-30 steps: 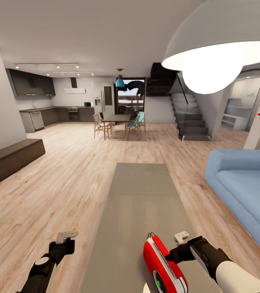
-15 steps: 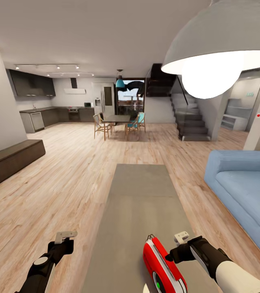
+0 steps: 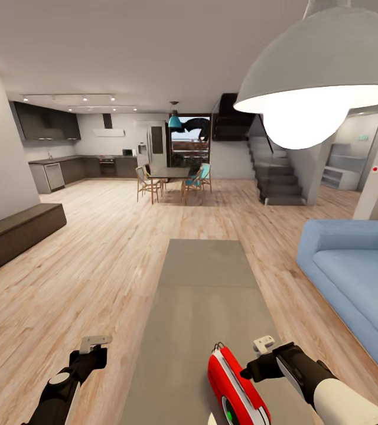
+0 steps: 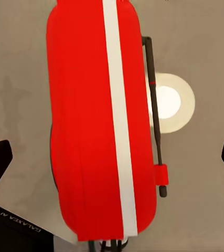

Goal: Turn on the radio receiver that's on the table in the living room.

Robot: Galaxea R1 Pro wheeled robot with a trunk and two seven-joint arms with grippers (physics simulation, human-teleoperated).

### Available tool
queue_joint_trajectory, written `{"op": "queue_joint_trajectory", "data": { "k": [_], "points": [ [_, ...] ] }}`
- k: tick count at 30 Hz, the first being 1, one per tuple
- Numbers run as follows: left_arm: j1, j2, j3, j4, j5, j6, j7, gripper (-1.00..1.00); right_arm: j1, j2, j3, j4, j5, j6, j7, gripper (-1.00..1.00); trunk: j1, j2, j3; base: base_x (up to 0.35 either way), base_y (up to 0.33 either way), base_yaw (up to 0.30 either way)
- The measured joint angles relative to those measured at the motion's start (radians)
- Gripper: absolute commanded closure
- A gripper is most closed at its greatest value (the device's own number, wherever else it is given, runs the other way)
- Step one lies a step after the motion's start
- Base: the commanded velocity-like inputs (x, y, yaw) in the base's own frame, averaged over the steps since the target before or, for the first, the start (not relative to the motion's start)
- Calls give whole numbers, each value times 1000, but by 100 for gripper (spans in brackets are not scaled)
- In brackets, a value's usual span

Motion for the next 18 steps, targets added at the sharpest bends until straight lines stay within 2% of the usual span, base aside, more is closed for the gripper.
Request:
{"op": "queue_joint_trajectory", "data": {
  "k": [8, 18],
  "points": [
    [0, 0, 0, 0, 0, 0, 0, 100, -1, 0, 0, 0, 1, 0, 0, -100, -31, 56, 25, -77, -1, 0],
    [0, 0, 0, 0, 0, 0, 0, 100, -1, 0, 0, 0, 1, 0, 0, -100, -69, 126, 56, -256, -57, 0]
  ]
}}
